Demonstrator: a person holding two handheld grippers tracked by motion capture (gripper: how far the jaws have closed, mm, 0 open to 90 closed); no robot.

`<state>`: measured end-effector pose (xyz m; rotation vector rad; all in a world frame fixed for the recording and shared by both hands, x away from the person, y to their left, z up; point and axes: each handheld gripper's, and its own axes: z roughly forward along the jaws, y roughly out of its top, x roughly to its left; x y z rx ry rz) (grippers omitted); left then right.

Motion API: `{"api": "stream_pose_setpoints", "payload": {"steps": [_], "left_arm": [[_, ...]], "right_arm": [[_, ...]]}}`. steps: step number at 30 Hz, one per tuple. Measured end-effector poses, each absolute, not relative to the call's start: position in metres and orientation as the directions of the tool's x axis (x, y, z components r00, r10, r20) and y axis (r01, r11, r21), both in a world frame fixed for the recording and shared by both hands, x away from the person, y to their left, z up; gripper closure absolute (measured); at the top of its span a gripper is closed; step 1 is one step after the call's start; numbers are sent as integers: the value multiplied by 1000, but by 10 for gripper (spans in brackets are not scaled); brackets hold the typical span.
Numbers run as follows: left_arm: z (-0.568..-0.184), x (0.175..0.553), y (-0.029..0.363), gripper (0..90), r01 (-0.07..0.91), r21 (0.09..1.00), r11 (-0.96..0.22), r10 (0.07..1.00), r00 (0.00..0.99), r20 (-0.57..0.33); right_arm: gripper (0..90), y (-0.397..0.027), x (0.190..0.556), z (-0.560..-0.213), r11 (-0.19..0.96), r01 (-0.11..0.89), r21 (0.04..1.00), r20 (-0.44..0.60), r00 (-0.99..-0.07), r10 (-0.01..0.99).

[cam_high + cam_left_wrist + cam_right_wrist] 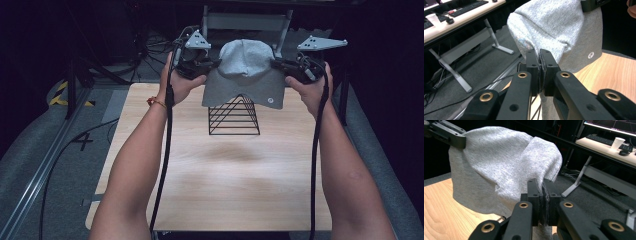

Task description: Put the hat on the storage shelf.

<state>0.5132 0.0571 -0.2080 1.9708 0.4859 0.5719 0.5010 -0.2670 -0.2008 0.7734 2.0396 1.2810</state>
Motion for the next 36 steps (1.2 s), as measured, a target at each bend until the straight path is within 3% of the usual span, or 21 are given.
{"api": "stream_pose_setpoints", "payload": {"steps": [13,33,36], "left_arm": [[-247,523,56,866,143,867,-477,558,811,173],[-326,525,49,865,212,855,-474,546,832,96],[-338,524,46,865,210,833,-512,541,832,123]], "right_arm": [[857,-268,505,-233,394,204,896,-177,-650,739],[857,-270,509,-316,415,315,853,-104,-677,728],[857,-269,508,-328,428,325,843,-105,-681,724]]}}
